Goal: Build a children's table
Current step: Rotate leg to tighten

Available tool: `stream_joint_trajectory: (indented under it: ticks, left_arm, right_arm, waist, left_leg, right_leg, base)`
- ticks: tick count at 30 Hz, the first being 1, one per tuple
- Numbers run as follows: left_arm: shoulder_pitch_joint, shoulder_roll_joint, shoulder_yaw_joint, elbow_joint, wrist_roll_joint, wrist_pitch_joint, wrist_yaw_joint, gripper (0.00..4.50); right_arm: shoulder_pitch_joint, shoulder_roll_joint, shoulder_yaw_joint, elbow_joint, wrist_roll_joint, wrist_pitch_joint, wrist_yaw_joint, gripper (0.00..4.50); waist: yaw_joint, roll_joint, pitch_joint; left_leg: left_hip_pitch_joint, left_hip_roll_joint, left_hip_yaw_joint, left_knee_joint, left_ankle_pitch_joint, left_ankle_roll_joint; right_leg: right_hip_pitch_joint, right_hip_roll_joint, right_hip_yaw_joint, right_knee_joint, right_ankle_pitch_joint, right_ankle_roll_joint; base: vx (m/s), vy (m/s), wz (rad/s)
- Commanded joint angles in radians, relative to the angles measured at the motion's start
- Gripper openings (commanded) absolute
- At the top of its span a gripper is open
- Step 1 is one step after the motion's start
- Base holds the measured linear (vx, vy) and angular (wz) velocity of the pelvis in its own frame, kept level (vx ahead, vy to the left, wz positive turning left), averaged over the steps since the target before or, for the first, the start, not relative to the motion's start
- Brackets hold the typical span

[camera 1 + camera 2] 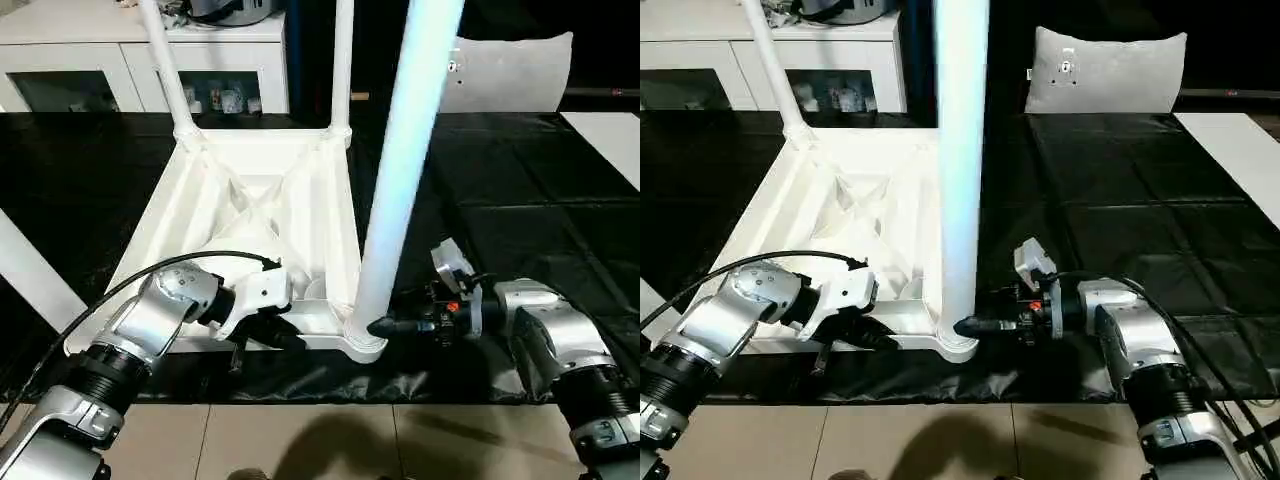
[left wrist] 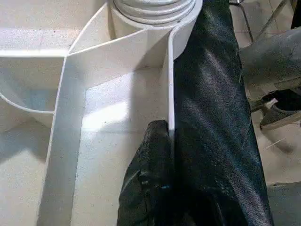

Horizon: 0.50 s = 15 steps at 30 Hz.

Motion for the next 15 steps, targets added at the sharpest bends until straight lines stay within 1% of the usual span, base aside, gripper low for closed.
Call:
stream_joint_trajectory:
  ticks: [1,7,9,11,12,13,14,15]
  left_arm:
    - [-0.002,-0.018,-0.043,-0.011,-0.003,-0.011,-0.036,0.0]
    - [0.002,-0.027,-0.032,-0.016,-0.006,0.008,-0.012,0.0]
    - [0.003,-0.051,-0.015,-0.023,-0.004,0.058,0.044,0.0]
    - [0.004,-0.082,0.004,-0.038,0.002,0.136,0.12,0.0]
    - [0.006,-0.097,0.01,-0.047,0.006,0.167,0.152,0.0]
    - [0.007,-0.116,0.018,-0.056,0.009,0.199,0.188,0.0]
    - [0.007,-0.146,0.032,-0.068,0.006,0.24,0.234,0.0]
    - [0.006,-0.167,0.038,-0.078,0.002,0.27,0.258,0.0]
  right_arm:
    - [-0.021,-0.001,0.004,-0.015,0.016,0.016,0.018,1.99]
    - [-0.01,0.01,-0.002,-0.031,0.026,0.023,0.003,1.98]
    - [0.008,0.036,-0.014,-0.051,0.028,0.019,-0.051,1.98]
    - [0.026,0.063,-0.021,-0.072,0.019,0.006,-0.111,1.98]
    - [0.027,0.082,-0.027,-0.071,0.008,0.004,-0.16,1.98]
    - [0.023,0.105,-0.036,-0.061,-0.008,-0.001,-0.224,1.98]
    - [0.009,0.141,-0.054,-0.038,-0.036,-0.009,-0.334,1.96]
    - [-0.007,0.169,-0.073,-0.018,-0.048,-0.009,-0.414,1.95]
  waist:
    - [-0.003,-0.016,-0.071]
    - [-0.003,-0.017,-0.071]
    - [-0.004,-0.018,-0.069]
    - [-0.007,-0.016,-0.064]
    - [-0.011,-0.017,-0.064]
    - [-0.017,-0.019,-0.061]
    - [-0.024,-0.016,-0.057]
    - [-0.031,-0.018,-0.056]
  left_leg:
    - [-0.01,0.013,0.018,-0.07,-0.153,0.077]
    - [-0.011,0.013,0.018,-0.07,-0.149,0.078]
    - [-0.011,0.013,0.019,-0.07,-0.15,0.075]
    - [-0.006,0.009,0.02,-0.07,-0.179,0.062]
    - [-0.006,0.009,0.019,-0.07,-0.186,0.057]
    - [-0.007,0.006,0.018,-0.07,-0.203,0.049]
    - [-0.002,0.0,0.019,-0.066,-0.225,0.043]
    - [-0.002,-0.002,0.018,-0.066,-0.231,0.035]
  right_leg:
    - [0.062,-0.053,0.049,-0.079,-0.458,-0.092]
    - [0.062,-0.053,0.049,-0.078,-0.456,-0.094]
    - [0.062,-0.053,0.049,-0.078,-0.462,-0.092]
    - [0.057,-0.053,0.045,-0.09,-0.514,-0.075]
    - [0.059,-0.054,0.043,-0.091,-0.53,-0.068]
    - [0.06,-0.054,0.038,-0.097,-0.564,-0.049]
    - [0.054,-0.052,0.03,-0.107,-0.606,-0.028]
    - [0.055,-0.053,0.027,-0.11,-0.624,-0.017]
  base:
    - [0.0,0.0,0.0]
    - [0.0,0.0,0.0]
    - [0.0,0.0,0.0]
    - [0.0,0.0,0.0]
    - [0.0,0.0,0.0]
    - [0.0,0.0,0.0]
    - [0.0,0.0,0.0]
    - [0.0,0.0,0.0]
